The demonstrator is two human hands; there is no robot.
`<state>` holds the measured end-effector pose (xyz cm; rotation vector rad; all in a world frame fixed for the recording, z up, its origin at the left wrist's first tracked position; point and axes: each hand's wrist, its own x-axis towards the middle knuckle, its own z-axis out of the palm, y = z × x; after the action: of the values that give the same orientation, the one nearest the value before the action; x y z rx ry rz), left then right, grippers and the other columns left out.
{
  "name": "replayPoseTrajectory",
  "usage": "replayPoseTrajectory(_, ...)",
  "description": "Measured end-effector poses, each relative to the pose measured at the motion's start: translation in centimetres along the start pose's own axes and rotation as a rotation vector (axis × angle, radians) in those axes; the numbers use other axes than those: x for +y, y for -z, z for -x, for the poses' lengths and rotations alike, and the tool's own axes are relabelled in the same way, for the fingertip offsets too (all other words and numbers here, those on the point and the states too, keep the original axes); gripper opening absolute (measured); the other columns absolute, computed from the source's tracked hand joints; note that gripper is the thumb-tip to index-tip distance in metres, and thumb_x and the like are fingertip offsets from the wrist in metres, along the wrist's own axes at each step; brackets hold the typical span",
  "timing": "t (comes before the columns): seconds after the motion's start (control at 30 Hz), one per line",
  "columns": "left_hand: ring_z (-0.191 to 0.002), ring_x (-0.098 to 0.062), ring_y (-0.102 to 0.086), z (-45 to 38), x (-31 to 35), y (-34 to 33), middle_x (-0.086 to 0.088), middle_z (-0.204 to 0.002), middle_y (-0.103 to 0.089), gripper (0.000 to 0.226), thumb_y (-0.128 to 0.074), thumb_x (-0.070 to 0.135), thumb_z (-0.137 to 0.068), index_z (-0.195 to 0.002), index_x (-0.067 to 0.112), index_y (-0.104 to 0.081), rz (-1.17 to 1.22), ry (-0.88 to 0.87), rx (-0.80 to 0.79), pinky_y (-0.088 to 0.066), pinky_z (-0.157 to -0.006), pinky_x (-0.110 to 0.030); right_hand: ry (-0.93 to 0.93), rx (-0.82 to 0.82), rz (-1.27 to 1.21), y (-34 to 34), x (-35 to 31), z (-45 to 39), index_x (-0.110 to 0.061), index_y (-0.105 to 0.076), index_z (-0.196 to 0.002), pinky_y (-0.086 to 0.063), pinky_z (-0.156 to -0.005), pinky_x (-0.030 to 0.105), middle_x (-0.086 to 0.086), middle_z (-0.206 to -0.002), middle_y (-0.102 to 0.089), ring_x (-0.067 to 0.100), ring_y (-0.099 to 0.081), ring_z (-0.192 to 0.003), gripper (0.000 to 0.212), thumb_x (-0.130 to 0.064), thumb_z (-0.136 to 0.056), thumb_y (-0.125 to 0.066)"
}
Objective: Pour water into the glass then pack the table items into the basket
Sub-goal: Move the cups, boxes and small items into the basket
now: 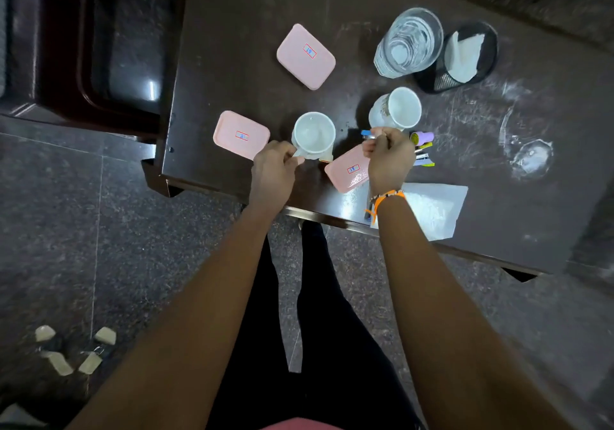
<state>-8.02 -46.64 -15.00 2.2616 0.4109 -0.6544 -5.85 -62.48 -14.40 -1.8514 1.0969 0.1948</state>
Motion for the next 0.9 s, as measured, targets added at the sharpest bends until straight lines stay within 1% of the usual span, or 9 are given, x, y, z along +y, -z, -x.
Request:
replayPoseTrajectory(0.1,-0.077,-0.028,-0.061,1.5,0.6,1.7,-0.011,-0.079,-0.065,0.01,-0.063,0.014,-0.085,-0.083,0.004,-0.064,0.117,0.025,0.054,-0.047,-0.075,-0.036,0.08,-0.072,0.031,-0.3,-0.8,2.6,0.007,-0.064,-0.092,-0.053,-0.075,0.039,0.017,-0.067,-0.061,0.023,-0.055,-0.058,0.025,0.005,-0.091,-0.038)
replayPoseTrajectory(0.17,-0.075,-0.03,-0.062,2.6,0.7,3.6,-0.011,-0.077,-0.065,0.006,-0.063,0.011,-0.084,-0.083,0.005,-0.065,0.225,0.043,0.099,-0.051,-0.077,-0.041,0.14,-0.129,0.062,-0.7,-1.9,4.5,0.007,-0.064,-0.09,-0.054,-0.067,0.027,0.017,-0.068,-0.061,0.017,-0.057,-0.057,0.024,0.004,-0.091,-0.04)
replayPoseTrajectory(0.23,-0.074,-0.031,-0.063,3.5,0.5,5.9,-0.012,-0.077,-0.066,0.005,-0.062,0.01,-0.083,-0.082,0.007,-0.065,0.301,0.053,0.148,-0.052,-0.076,-0.044,0.218,-0.184,0.092,-1.3,-3.5,6.1,0.003,-0.064,-0.088,-0.047,-0.053,0.009,0.011,-0.065,-0.059,0.001,-0.054,-0.047,0.022,0.003,-0.091,-0.042)
replayPoseTrajectory(0.27,-0.074,-0.03,-0.063,3.9,0.2,7.2,-0.011,-0.078,-0.067,0.005,-0.062,0.011,-0.083,-0.083,0.007,-0.066,0.322,0.063,0.174,-0.053,-0.077,-0.045,0.255,-0.215,0.109,-1.9,-4.5,7.1,-0.001,-0.064,-0.087,-0.045,-0.053,0.007,0.009,-0.065,-0.059,-0.001,-0.053,-0.045,0.021,0.002,-0.091,-0.043)
replayPoseTrajectory(0.37,-0.078,-0.026,-0.065,4.7,-1.0,11.2,-0.009,-0.083,-0.069,0.005,-0.062,0.01,-0.083,-0.086,0.012,-0.066,0.366,0.089,0.257,-0.054,-0.079,-0.044,0.366,-0.326,0.142,-3.7,-7.7,9.8,-0.004,-0.065,-0.089,-0.048,-0.061,0.018,0.009,-0.066,-0.061,0.007,-0.054,-0.052,0.021,0.0,-0.092,-0.044)
replayPoseTrajectory(0.53,-0.078,-0.022,-0.067,5.1,-4.1,18.6,-0.005,-0.084,-0.071,0.002,-0.063,0.022,-0.084,-0.084,0.021,-0.066,0.49,0.178,0.437,-0.056,-0.077,-0.046,0.549,-0.524,0.161,-9.3,-13.5,14.2,-0.009,-0.066,-0.087,-0.051,-0.063,0.024,0.006,-0.063,-0.062,0.009,-0.055,-0.054,0.021,-0.002,-0.092,-0.046)
replayPoseTrajectory(0.67,-0.067,-0.007,-0.062,4.2,-7.4,24.5,0.011,-0.071,-0.065,0.017,-0.063,0.02,-0.085,-0.074,0.033,-0.061,0.536,0.22,0.601,-0.053,-0.072,-0.028,0.644,-0.646,0.188,-15.4,-18.2,17.9,-0.007,-0.067,-0.083,-0.051,-0.061,0.028,0.007,-0.062,-0.062,0.013,-0.056,-0.053,0.021,-0.003,-0.091,-0.048)
replayPoseTrajectory(0.8,-0.07,-0.013,-0.061,2.5,-10.4,29.1,0.006,-0.071,-0.063,0.005,-0.063,0.018,-0.085,-0.081,0.02,-0.062,0.542,0.261,0.704,-0.051,-0.072,-0.025,0.713,-0.732,0.228,-21.2,-21.9,20.8,-0.002,-0.068,-0.085,-0.055,-0.07,0.046,0.01,-0.063,-0.064,0.028,-0.063,-0.063,0.019,-0.004,-0.09,-0.049)
replayPoseTrajectory(0.9,-0.069,-0.014,-0.057,0.6,-12.6,31.8,-0.005,-0.074,-0.065,0.009,-0.062,0.019,-0.086,-0.085,0.01,-0.065,0.467,0.283,0.739,-0.045,-0.065,-0.019,0.738,-0.751,0.251,-25.7,-24.0,22.2,-0.002,-0.068,-0.083,-0.054,-0.073,0.05,0.009,-0.061,-0.063,0.027,-0.061,-0.061,0.02,-0.004,-0.088,-0.049)
